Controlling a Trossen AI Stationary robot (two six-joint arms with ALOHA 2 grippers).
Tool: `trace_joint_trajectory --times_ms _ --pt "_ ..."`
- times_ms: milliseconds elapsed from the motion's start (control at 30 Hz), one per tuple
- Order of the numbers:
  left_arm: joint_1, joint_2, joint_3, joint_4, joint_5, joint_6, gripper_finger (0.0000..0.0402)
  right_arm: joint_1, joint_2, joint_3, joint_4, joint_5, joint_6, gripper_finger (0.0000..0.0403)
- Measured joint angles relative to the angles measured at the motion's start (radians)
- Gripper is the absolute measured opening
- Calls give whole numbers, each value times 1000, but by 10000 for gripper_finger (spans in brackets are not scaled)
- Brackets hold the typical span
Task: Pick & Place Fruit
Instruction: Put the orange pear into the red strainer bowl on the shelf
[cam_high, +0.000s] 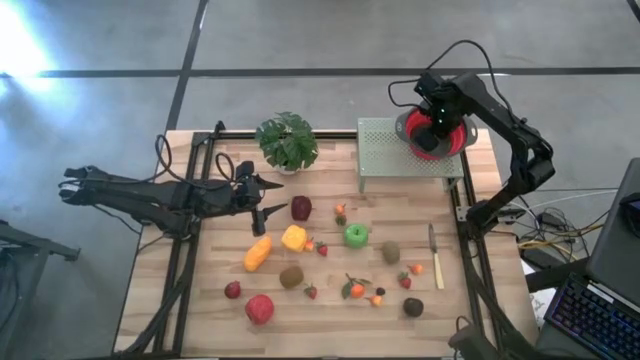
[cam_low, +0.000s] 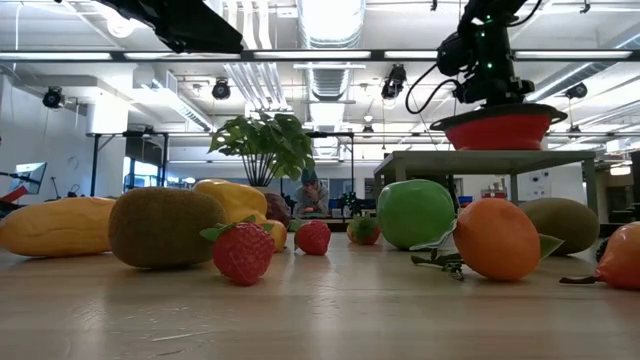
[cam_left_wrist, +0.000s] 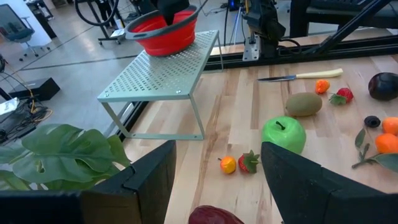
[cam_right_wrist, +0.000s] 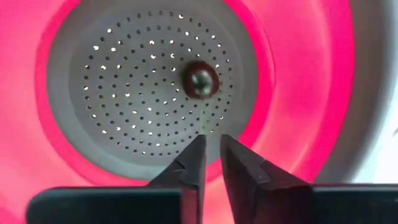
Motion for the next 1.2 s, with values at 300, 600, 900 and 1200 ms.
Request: trace_joint_trajectory --times_ms 300,600,900,1200 --pt "0 0 0 0 0 0 240 2 -14 0 1 1 -54 135" --pt "0 0 0 0 0 0 239 2 -90 52 15 19 -79 169" --pt "0 0 0 0 0 0 239 3 -167 156 20 13 -71 156" --pt "0 0 0 0 0 -1 239 17 -236 182 28 -64 -74 120"
